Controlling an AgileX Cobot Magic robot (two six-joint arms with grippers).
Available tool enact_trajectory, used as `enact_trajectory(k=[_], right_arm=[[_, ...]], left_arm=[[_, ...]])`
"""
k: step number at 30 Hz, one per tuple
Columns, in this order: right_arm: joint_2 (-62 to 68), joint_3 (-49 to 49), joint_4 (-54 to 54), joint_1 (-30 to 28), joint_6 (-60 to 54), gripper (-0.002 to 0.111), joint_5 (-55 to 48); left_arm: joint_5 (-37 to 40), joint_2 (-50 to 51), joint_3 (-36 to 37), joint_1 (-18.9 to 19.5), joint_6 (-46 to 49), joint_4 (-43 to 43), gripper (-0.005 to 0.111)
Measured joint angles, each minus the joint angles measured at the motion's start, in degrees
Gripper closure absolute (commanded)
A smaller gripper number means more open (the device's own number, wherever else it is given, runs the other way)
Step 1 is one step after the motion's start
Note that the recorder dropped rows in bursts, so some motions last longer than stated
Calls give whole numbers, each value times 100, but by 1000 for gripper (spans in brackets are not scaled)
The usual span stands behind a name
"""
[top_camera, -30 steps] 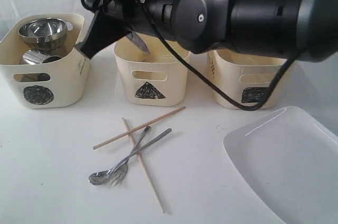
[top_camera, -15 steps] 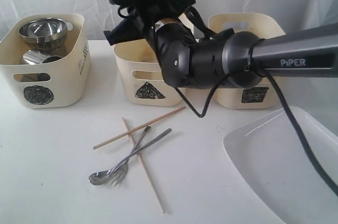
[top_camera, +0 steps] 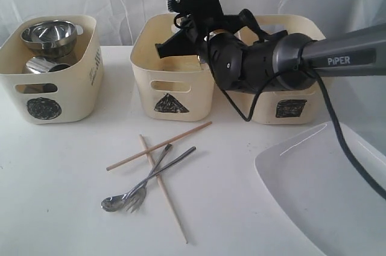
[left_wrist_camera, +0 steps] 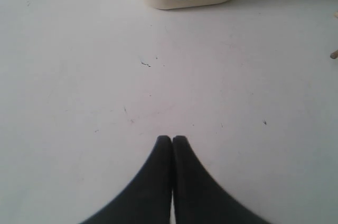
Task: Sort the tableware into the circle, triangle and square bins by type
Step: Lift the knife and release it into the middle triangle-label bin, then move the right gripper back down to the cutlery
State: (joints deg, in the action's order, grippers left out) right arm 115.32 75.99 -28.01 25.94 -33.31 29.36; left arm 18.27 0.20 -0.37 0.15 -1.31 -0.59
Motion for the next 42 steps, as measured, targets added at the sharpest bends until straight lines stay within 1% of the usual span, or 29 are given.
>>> enact_trajectory(k=[3,5,7,13,17,20,23,25,27,30,33,37,40,42], right_arm=[[0,118,197,-34,11,76,-209],[0,217,249,-34,11,71,-223],[0,311,283,-34,11,68,-223],[0,370,243,-34,23,68,-246],[-150,370,207,-34,23,69,-655],[-461,370,181,-34,33,73,-1458],[-921,370,164,-45,33,86,-2681],[-1240,380,193,-58,22,96,-3738],[-1471,380,284,-68,-68,104,-4806],[-1548,392,372,-68,-197,108,-6475],[-1432,314,438,-68,-233,108,-7715],[-1225,198,490,-68,-245,106,-8260],[-1097,157,490,-68,-482,94,-8491],[-1026,157,490,-14,-1059,81,-8596]], left_arm=[[0,0,0,0,0,0,107],[0,0,0,0,0,0,107],[0,0,0,0,0,0,107],[0,0,0,0,0,0,107],[0,0,0,0,0,0,107],[0,0,0,0,0,0,107],[0,0,0,0,0,0,107],[0,0,0,0,0,0,107],[0,0,0,0,0,0,107],[0,0,0,0,0,0,107],[0,0,0,0,0,0,107],[0,0,0,0,0,0,107],[0,0,0,0,0,0,107],[0,0,0,0,0,0,107]])
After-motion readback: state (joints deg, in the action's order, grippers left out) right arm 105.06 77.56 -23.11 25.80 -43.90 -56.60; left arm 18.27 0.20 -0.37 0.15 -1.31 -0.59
